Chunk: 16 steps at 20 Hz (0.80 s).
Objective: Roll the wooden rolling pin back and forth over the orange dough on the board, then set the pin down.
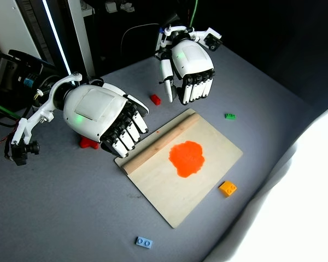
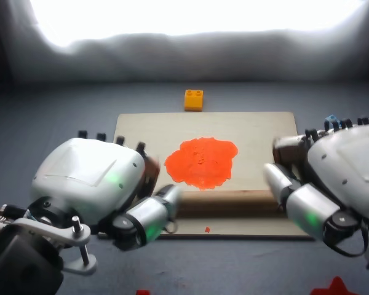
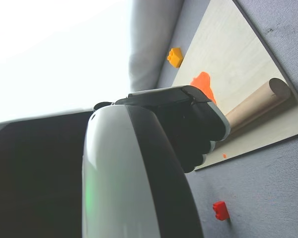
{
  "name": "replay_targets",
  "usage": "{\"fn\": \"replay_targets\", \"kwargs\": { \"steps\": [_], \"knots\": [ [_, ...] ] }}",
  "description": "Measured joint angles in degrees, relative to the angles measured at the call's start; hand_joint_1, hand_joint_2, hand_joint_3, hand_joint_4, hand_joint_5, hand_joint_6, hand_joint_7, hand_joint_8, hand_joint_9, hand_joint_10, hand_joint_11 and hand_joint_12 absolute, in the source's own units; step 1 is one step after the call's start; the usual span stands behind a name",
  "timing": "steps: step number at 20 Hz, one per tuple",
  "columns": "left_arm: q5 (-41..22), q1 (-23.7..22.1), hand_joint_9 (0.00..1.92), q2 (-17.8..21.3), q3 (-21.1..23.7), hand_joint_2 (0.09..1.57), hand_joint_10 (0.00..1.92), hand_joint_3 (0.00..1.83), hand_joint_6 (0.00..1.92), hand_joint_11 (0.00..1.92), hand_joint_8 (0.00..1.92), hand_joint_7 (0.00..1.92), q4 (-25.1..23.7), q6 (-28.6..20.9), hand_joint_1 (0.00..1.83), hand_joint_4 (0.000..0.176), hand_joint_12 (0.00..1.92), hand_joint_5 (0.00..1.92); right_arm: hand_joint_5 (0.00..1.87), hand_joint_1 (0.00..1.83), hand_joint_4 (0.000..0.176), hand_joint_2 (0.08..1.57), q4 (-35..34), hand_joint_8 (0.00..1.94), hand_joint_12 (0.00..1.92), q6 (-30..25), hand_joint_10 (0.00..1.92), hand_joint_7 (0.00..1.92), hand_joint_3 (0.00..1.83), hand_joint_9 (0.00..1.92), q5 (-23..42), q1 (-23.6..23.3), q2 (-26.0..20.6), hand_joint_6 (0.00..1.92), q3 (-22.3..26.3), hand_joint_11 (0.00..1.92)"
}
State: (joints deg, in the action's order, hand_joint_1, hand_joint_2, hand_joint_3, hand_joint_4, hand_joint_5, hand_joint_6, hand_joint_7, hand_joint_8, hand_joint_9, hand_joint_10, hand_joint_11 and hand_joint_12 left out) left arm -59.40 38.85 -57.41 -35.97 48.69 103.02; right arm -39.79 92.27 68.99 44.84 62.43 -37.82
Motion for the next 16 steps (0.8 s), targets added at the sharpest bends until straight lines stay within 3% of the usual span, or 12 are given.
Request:
{"fn": "replay_targets", "kwargs": {
  "steps": [7, 11, 16],
  "knots": [
    [-0.35, 0.59, 0.0, -1.79, -1.86, 1.44, 0.0, 0.02, 0.0, 0.0, 0.0, 0.0, -1.75, 0.44, 0.0, 0.0, 0.0, 0.0, 0.07, 0.0, 0.0, 1.57, -0.44, 0.0, 0.0, 0.87, 0.0, 0.06, 0.12, 0.01, 1.97, 0.46, 2.1, 0.01, -0.31, 0.0],
    [-4.94, 2.95, 0.0, -4.35, -2.8, 1.43, 0.0, 0.02, 0.0, 0.0, 0.0, 0.0, -2.1, -0.39, 0.0, 0.0, 0.0, 0.0, 0.11, 0.0, 0.0, 1.57, -5.6, 0.0, 0.0, 1.88, 0.0, 0.07, 0.13, 0.02, 3.69, -1.73, 5.14, 0.02, -1.73, 0.0],
    [-8.55, 5.35, 0.0, -8.11, -4.92, 1.44, 0.0, 0.02, 0.0, 0.0, 0.0, 0.0, -3.19, -1.05, 0.0, 0.0, 0.0, 0.0, 0.06, 0.0, 0.0, 1.55, -6.1, 0.0, 0.0, 2.4, 0.0, 0.04, 0.13, 0.0, 4.35, -2.12, 9.27, 0.0, -3.61, 0.0]
  ]
}}
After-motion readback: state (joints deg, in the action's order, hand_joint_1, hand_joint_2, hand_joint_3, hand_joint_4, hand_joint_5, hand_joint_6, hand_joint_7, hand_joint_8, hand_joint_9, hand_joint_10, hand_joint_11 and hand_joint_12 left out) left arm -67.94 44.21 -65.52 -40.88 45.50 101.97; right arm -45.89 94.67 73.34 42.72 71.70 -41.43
